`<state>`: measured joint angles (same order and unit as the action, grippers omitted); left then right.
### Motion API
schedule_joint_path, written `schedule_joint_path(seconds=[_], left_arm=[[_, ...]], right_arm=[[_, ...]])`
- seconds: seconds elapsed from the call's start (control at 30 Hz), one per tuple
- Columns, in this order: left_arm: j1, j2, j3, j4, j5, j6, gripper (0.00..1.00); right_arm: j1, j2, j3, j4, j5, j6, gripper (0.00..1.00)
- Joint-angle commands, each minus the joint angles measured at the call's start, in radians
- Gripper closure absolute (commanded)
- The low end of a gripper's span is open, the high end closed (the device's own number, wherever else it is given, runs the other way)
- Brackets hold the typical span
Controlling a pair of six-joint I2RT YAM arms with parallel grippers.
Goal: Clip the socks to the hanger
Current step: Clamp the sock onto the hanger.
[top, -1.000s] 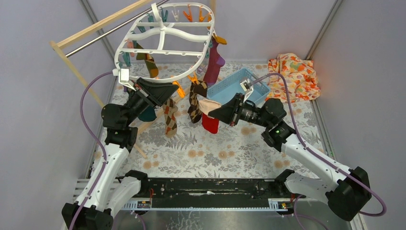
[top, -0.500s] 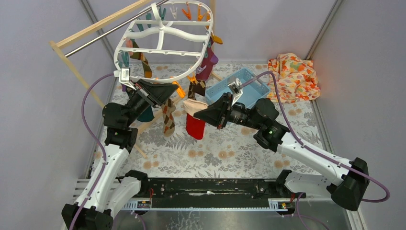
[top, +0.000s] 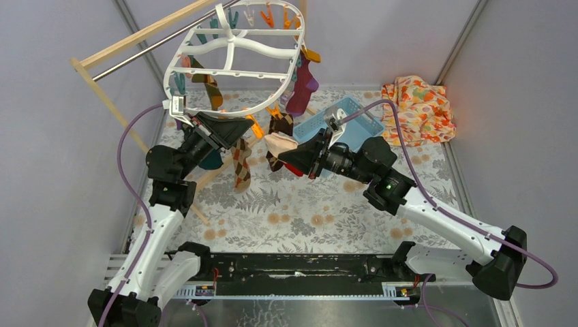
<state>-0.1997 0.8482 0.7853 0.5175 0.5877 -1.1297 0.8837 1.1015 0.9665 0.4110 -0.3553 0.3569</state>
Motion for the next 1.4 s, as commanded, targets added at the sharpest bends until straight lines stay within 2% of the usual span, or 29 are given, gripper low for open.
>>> schedule_joint_path(seconds=[0.0,1.37], left_arm=[[0.005,-0.013,0.025,0.036,0.030,-0.028,1.00],[0.005,-0.030,0.000,0.070,0.061,-0.063,1.00]], right_arm=[[0.008,-0.001,0.071,0.026,0.028,-0.037,1.00],[0.008,0.144,0.177,0.124,-0.022,-0.007,1.00]])
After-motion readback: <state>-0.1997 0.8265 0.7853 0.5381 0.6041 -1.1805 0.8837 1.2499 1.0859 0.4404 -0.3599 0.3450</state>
